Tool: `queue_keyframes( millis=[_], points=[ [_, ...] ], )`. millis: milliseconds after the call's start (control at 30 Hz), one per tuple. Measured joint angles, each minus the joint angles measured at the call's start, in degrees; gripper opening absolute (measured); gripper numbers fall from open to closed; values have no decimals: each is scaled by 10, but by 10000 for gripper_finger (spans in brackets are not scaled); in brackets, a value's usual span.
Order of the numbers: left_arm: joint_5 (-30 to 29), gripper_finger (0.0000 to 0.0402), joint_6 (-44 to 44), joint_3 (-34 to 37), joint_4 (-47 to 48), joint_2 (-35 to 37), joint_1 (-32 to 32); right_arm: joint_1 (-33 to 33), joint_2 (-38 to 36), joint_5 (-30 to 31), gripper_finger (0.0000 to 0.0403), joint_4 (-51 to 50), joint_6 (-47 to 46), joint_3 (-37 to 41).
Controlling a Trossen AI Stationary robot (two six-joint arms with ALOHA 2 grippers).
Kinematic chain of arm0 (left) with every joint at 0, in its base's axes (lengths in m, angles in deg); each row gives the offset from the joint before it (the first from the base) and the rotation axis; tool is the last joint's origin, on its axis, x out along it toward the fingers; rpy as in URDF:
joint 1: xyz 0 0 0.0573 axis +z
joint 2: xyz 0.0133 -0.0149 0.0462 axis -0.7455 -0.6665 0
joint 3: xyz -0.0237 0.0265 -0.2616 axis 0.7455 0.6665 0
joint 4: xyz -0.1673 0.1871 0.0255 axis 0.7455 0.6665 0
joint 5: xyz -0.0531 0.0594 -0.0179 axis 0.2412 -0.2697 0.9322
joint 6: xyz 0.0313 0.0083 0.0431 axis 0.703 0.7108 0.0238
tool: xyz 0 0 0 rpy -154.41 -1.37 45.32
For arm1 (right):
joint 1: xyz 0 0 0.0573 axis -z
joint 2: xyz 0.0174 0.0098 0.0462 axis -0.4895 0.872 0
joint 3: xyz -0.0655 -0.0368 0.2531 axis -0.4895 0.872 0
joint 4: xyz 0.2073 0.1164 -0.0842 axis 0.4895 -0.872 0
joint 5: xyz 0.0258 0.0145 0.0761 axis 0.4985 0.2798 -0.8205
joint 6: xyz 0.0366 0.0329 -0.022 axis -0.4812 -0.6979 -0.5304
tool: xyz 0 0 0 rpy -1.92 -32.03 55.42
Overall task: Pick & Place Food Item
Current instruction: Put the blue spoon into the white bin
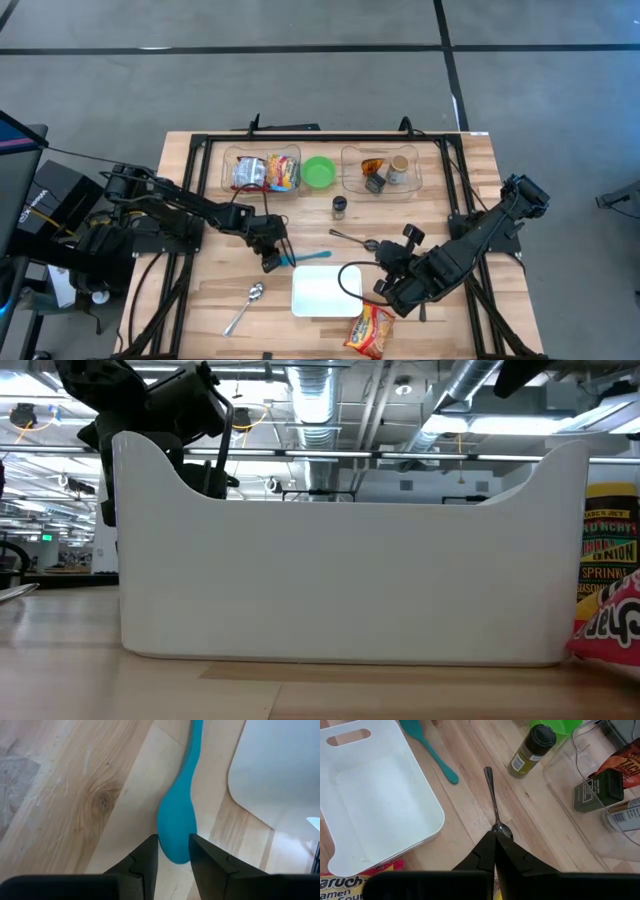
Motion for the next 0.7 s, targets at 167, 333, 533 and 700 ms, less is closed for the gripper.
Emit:
queue_keyframes(
  millis=[167,333,533,700],
  points=[
    [0,104,0,0,0,0,0,0,0,0,3,0,0,0],
    [-11,104,2,0,1,0,-1,0,0,0,3,0,0,0],
    [-18,101,5,0,6,0,-2,0,0,0,3,0,0,0],
    [-18,75,13,0,6,0,-2,0,0,0,3,0,0,0]
  ],
)
